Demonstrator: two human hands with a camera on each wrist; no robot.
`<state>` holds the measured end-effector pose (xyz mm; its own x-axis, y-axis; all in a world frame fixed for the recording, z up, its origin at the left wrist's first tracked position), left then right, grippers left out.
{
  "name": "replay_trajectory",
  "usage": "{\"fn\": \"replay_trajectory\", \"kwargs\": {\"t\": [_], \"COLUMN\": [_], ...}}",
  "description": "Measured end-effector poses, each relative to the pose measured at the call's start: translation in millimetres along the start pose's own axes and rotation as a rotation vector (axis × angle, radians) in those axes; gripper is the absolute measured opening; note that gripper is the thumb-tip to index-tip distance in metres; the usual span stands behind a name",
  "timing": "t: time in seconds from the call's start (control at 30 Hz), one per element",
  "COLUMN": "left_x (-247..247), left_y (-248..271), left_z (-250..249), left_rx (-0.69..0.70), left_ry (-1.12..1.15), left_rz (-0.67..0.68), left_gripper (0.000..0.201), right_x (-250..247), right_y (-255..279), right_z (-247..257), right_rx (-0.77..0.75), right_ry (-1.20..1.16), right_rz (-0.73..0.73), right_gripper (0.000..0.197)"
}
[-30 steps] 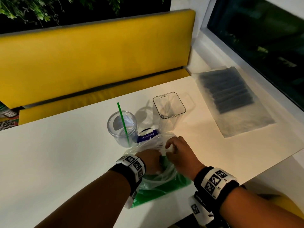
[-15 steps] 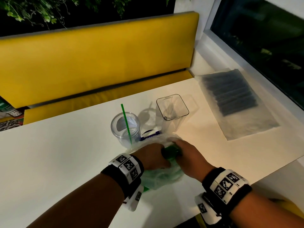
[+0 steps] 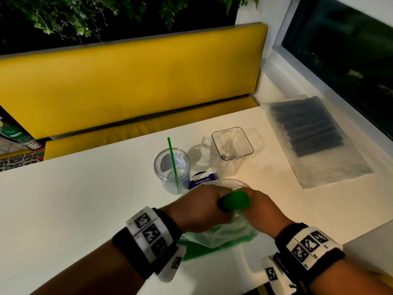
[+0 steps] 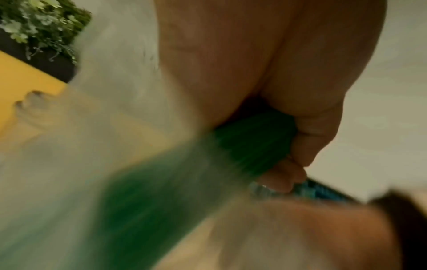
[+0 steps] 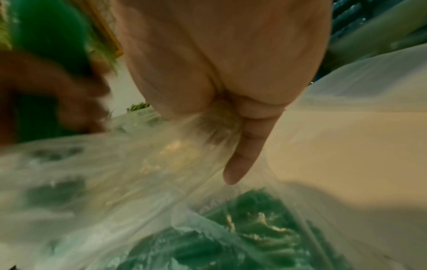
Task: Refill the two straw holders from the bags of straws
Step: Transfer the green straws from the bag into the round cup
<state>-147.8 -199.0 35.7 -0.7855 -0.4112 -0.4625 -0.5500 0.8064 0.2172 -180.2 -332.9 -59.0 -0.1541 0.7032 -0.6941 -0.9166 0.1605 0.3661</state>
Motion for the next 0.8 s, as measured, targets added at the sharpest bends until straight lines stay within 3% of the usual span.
{"fn": "replay_trajectory", "kwargs": {"t": [0.07, 0.1, 0.17, 0.27, 0.33, 0.43, 0.6, 0.7, 0.77, 0.8], "left_x": [-42.8, -78.6, -152.0, -204.2, -206.3, -185.7, -144.6, -136.4, -146.9, -153.9], "left_y": [18.2, 30.0, 61.3, 83.4, 72.3, 41.5, 14.9, 19.8, 38.0, 48.9], "left_z": [-33.1, -48.9, -67.4, -58.4, -30.0, 39.2, 134.7, 156.9, 144.6, 122.9], "left_rx": [0.059, 0.132, 0.315, 0.416, 0.339, 0.062, -0.357, -0.424, -0.403, -0.33], "left_ry": [0.294, 0.386, 0.426, 0.438, 0.514, 0.604, 0.384, 0.325, 0.248, 0.143], "left_rz": [-0.163, -0.333, -0.733, -1.029, -1.09, -1.118, -0.935, -0.828, -0.912, -0.979], "left_gripper": [0.018, 0.022, 0.021, 0.01, 0.005, 0.004, 0.031, 0.077, 0.096, 0.092], "right_x": [5.3, 9.3, 14.3, 16.1, 16.4, 18.8, 20.4, 20.5, 21.8, 22.6], "right_y": [-0.8, -2.7, -3.1, -1.9, -1.4, -2.0, -2.7, -2.7, -3.3, -3.7], "right_z": [-2.2, -5.3, -8.7, -5.4, -3.3, 1.6, 0.0, -0.6, -3.2, -4.0], "right_rx": [0.026, 0.038, 0.063, 0.072, 0.079, 0.089, 0.116, 0.125, 0.127, 0.123], "right_ry": [0.001, -0.02, -0.024, -0.015, -0.006, -0.021, -0.03, -0.032, -0.045, -0.056], "right_rz": [-0.006, -0.007, -0.004, -0.006, -0.005, -0.001, -0.016, -0.023, -0.021, -0.017], "right_gripper": [0.045, 0.048, 0.048, 0.048, 0.048, 0.048, 0.045, 0.044, 0.049, 0.051]}}
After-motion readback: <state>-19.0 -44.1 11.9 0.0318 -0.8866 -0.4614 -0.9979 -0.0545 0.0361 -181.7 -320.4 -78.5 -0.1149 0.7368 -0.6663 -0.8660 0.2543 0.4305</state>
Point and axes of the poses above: each hand's wrist, its own y-axis away from the middle knuckle, its own x-axis out of the palm, z = x × y, the point moved 9 cm from there along -y, towards the middle knuckle, and after that the axes turned 1 degree about -z, right-handed, at the moved point
